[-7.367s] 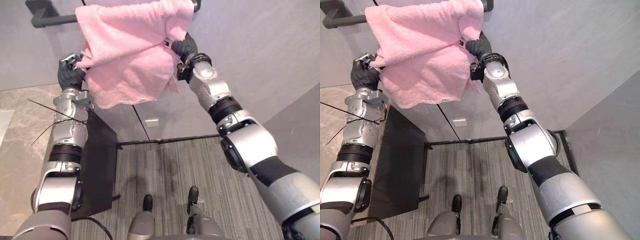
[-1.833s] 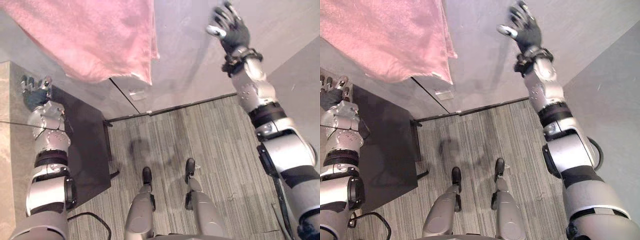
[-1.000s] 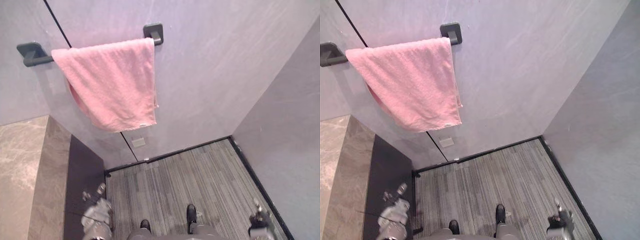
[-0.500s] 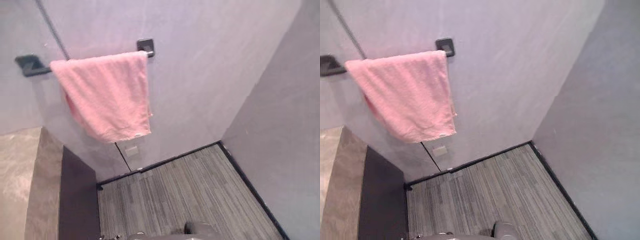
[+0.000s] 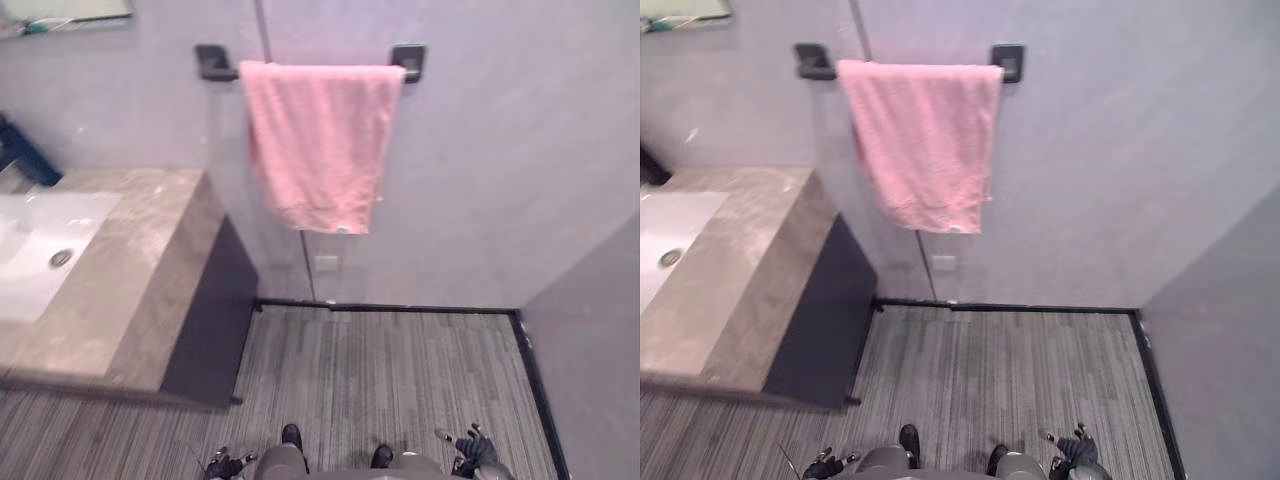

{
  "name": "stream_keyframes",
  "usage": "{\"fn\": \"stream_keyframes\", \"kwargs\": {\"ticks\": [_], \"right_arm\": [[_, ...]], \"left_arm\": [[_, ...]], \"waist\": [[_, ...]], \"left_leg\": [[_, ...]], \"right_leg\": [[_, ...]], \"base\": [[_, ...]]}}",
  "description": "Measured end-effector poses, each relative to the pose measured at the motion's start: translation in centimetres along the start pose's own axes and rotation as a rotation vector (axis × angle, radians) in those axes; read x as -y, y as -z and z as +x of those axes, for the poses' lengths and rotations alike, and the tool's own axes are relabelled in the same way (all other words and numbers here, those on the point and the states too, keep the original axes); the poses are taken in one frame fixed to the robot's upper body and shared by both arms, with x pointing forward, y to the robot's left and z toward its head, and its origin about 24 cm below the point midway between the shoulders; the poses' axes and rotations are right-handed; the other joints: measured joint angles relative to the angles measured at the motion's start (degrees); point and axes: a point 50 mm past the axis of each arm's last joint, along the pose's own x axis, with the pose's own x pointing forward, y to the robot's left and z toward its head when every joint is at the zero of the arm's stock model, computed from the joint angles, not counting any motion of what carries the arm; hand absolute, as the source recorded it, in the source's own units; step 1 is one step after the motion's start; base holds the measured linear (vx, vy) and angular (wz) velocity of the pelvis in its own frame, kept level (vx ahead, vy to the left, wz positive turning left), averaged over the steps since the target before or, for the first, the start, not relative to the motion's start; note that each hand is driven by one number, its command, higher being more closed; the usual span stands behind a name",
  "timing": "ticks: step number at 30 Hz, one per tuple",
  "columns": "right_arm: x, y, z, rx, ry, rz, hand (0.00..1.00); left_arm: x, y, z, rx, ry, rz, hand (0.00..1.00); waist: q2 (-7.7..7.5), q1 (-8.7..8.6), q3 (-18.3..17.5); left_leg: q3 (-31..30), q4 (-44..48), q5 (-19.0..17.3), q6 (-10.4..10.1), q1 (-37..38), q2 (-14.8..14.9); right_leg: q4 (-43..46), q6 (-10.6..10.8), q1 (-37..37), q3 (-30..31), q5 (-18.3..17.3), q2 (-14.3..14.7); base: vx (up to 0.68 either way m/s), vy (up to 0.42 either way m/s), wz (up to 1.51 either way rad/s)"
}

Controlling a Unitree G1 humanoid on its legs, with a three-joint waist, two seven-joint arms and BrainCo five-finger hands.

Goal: Organize washtable

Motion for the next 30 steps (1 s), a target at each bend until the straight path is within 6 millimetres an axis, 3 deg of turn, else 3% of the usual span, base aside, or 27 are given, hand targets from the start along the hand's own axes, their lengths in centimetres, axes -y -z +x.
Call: {"fn": "stream_keyframes", "kwargs": {"ticks": [1,3,4,5,6,7,8,9,10,11,12,13,14,15,18,22,26,27,28,29,30], "right_arm": [[0.4,1.2,-0.3,-0.043,0.014,0.012,0.0],[1.1,2.5,-0.7,-0.082,0.025,0.02,0.0],[1.5,2.7,-0.7,-0.09,0.034,0.044,0.0],[1.2,2.8,-0.8,-0.097,0.025,0.048,0.0],[1.0,3.1,-0.8,-0.105,0.012,0.055,0.0],[-0.1,4.3,-1.3,-0.148,-0.018,0.072,0.0],[-0.4,5.1,-1.7,-0.168,-0.025,0.112,0.0],[-0.2,5.1,-1.7,-0.17,-0.023,0.122,0.0],[0.1,5.1,-1.6,-0.165,-0.014,0.128,0.0],[0.8,4.6,-1.4,-0.148,0.0,0.129,0.0],[1.5,3.6,-1.0,-0.113,0.014,0.132,0.0],[1.4,3.4,-0.9,-0.107,0.014,0.141,0.0],[1.1,3.4,-0.9,-0.104,0.001,0.154,0.0],[0.9,3.5,-1.0,-0.11,-0.006,0.17,0.0],[0.4,3.9,-1.2,-0.112,-0.012,0.196,0.0],[0.1,4.3,-1.4,-0.121,-0.014,0.205,0.0],[-0.2,4.5,-1.5,-0.139,-0.004,0.226,0.0],[-0.2,4.5,-1.5,-0.143,-0.005,0.225,0.0],[-0.2,4.2,-1.3,-0.138,-0.008,0.221,0.0],[-0.2,4.0,-1.3,-0.137,-0.009,0.22,0.0],[-0.2,4.0,-1.3,-0.137,-0.01,0.219,0.0]], "left_arm": [[-0.3,0.0,0.0,-0.003,-0.008,0.002,0.0],[-0.3,0.3,-0.1,-0.009,-0.009,0.014,0.0],[-0.6,0.6,-0.2,-0.011,-0.017,0.021,0.0],[-1.0,0.7,-0.3,-0.012,-0.026,0.031,0.0],[-1.2,0.6,-0.3,-0.012,-0.031,0.041,0.0],[-2.5,-0.1,-0.1,0.001,-0.059,0.061,0.0],[-3.4,-0.4,-0.1,0.0,-0.08,0.079,0.0],[-3.5,0.3,-0.4,-0.015,-0.09,0.066,0.0],[-3.4,0.9,-0.5,-0.028,-0.089,0.057,0.0],[-2.6,1.4,-0.6,-0.038,-0.075,0.036,0.0],[-1.8,1.8,-0.6,-0.046,-0.054,0.027,0.0],[-2.0,2.0,-0.7,-0.053,-0.057,0.03,0.0],[-2.3,2.1,-0.7,-0.056,-0.064,0.04,0.0],[-2.5,2.4,-0.8,-0.065,-0.059,0.071,0.0],[-2.9,2.5,-0.9,-0.079,-0.059,0.134,0.0],[-3.7,2.1,-0.8,-0.082,-0.068,0.215,0.0],[-3.7,1.3,-0.5,-0.056,-0.078,0.202,0.0],[-3.8,1.3,-0.5,-0.054,-0.082,0.2,0.0],[-3.9,1.2,-0.6,-0.049,-0.091,0.199,0.0],[-4.1,1.5,-0.7,-0.053,-0.104,0.198,0.0],[-4.3,1.8,-0.8,-0.062,-0.109,0.195,0.0]], "waist": [[-0.38,-0.23,0.08],[-0.11,-0.2,-0.04],[0.97,-0.16,-0.11],[0.72,-0.52,-0.51],[0.24,-1.37,-1.1],[-3.72,-3.99,-2.47],[-4.84,-3.74,-2.35],[-4.31,-3.11,-3.02],[-3.48,-3.33,-3.15],[-1.78,-3.97,-3.66],[-0.12,-3.54,-3.9],[0.08,-3.62,-3.78],[-0.73,-4.88,-4.4],[-0.61,-5.42,-4.71],[-1.56,-5.3,-5.29],[-3.15,-5.2,-6.0],[-3.9,-4.5,-5.32],[-3.63,-4.41,-5.05],[-3.64,-4.46,-4.66],[-2.66,-4.23,-3.91],[-2.68,-3.63,-3.96]], "left_leg": [[2.18,5.41,-3.32,1.23,0.07,0.29],[6.05,10.81,-6.38,1.56,0.9,2.77],[7.62,10.08,-7.77,1.42,-0.38,2.44],[5.68,6.65,-7.74,1.39,-0.6,0.88],[2.11,0.45,-6.24,1.76,0.07,-0.92],[1.43,-6.33,-3.29,1.44,2.04,-4.12],[7.94,3.69,-7.28,4.52,1.94,-0.7],[10.84,8.04,-7.48,3.18,4.61,4.36],[11.15,7.83,-7.12,2.6,5.77,6.73],[11.46,5.29,-3.77,1.21,7.59,9.98],[9.09,0.43,-2.41,-3.7,9.04,7.86],[9.73,-1.07,-2.54,-3.64,8.91,6.43],[8.85,-3.48,-2.54,-3.58,7.94,4.28],[8.4,-7.65,-2.7,-3.58,8.61,2.5],[9.1,-17.91,0.38,-2.97,11.93,-2.16],[8.45,-21.18,1.75,-2.24,12.18,-6.04],[7.05,-20.84,1.69,-2.11,10.6,-7.62],[6.48,-20.85,1.53,-1.64,10.31,-7.46],[5.05,-20.53,1.46,-0.51,10.12,-6.48],[3.8,-19.88,1.26,-0.23,9.84,-4.83],[3.2,-19.3,1.2,-0.1,9.88,-3.76]], "right_leg": [[1.01,0.73,0.48,-2.61,-0.46,-2.1],[2.79,1.42,0.78,-5.44,-0.7,-3.62],[6.2,2.92,-0.41,-5.35,-3.16,-3.43],[6.62,3.22,-1.97,-2.48,-4.51,-2.15],[5.41,1.86,-3.01,0.31,-4.78,-0.27],[0.6,-1.27,-2.89,2.61,-0.76,-1.4],[-0.83,1.69,-1.96,-0.78,1.97,-3.64],[-0.03,1.95,-1.87,-2.45,2.27,-4.44],[0.53,2.1,-2.13,-4.12,2.29,-5.2],[2.11,3.37,-3.35,-6.4,2.36,-7.09],[3.2,5.98,-4.71,-6.4,2.43,-8.77],[2.72,6.93,-5.01,-5.97,2.55,-9.67],[1.74,6.56,-5.18,-4.55,2.76,-10.12],[0.96,7.33,-5.26,-5.57,3.77,-12.0],[-0.58,9.23,-5.25,-6.74,6.43,-14.27],[-5.14,9.67,-3.66,-6.64,10.57,-16.14],[-8.0,6.26,-2.1,-6.49,12.54,-16.94],[-7.95,4.46,-1.99,-5.41,12.72,-16.22],[-7.93,0.31,-1.62,-0.25,14.58,-13.98],[-7.07,0.2,-1.59,4.51,17.11,-12.04],[-6.57,1.19,-1.6,6.85,18.79,-10.87]], "base": [[-0.12,0.102,1.39],[-0.11,0.179,1.08],[-0.08,0.172,0.99],[-0.1,0.088,1.01],[-0.1,0.011,1.47],[-0.11,0.003,2.02],[-0.06,0.037,1.98],[-0.05,0.148,1.42],[-0.11,0.328,1.23],[-0.11,0.392,1.31],[-0.15,0.398,1.09],[-0.14,0.311,0.99],[-0.21,0.331,1.09],[-0.21,0.329,1.11],[-0.14,0.207,0.32],[-0.12,0.117,0.03],[-0.04,0.086,0.35],[0.01,0.039,0.41],[0.03,0.053,0.54],[0.06,0.047,0.53],[0.04,0.015,0.32]]}}
